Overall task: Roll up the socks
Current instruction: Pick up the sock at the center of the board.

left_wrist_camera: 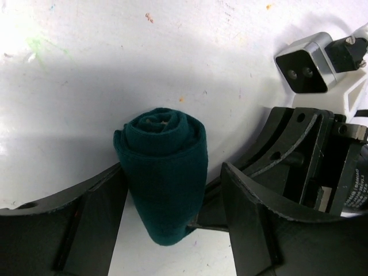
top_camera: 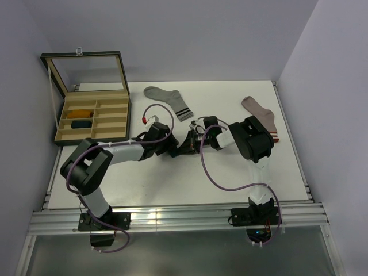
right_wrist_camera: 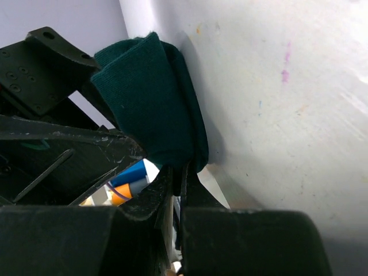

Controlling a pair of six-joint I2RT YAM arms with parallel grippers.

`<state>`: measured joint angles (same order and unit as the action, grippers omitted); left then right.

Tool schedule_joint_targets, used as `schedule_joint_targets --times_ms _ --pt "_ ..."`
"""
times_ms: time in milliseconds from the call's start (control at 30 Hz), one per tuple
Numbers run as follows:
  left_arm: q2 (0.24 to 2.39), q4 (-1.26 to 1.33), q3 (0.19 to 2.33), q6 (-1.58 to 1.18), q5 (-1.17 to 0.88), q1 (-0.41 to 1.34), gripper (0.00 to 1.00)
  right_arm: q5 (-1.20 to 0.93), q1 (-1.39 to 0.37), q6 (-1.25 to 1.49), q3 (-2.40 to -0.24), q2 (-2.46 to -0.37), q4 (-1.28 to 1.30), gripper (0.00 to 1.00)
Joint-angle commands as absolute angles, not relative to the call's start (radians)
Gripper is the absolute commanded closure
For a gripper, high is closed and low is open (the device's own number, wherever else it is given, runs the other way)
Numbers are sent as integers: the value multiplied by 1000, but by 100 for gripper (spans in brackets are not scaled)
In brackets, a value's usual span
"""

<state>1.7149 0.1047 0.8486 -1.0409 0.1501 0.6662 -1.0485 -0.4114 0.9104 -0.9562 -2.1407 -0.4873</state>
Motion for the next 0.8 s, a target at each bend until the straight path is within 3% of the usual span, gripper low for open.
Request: schedule_joint_targets --times_ms 0,133,233,267,333,367,467,567,600,767 --pt "1784 -54 867 -1011 189 672 30 -950 -410 913 -946 -2192 -428 99" --pt "1813 -116 908 -1015 205 673 35 -942 -405 928 -950 -2197 -429 99" --pt "1839 -178 945 -1011 221 680 51 -936 -403 933 -951 -2197 -431 98" --pt "1845 -187 962 -1008 224 680 61 -930 -403 931 -953 -2195 -425 97" --pt "1868 -219 989 -1002 222 683 72 -925 -403 914 -954 -2178 -413 94" --pt "1884 -228 997 -1000 219 684 83 -913 -403 910 -956 -2169 -410 93" --pt "1901 -261 1020 -999 219 684 100 -881 -403 848 -953 -2096 -345 82" --pt "1898 -301 1041 -996 239 684 100 -824 -403 769 -942 -1981 -252 65" --pt "1878 -345 1067 -986 267 684 100 -714 -402 674 -916 -1833 -127 54" --pt "1853 -385 1098 -977 287 675 100 -534 -399 583 -870 -1623 32 45"
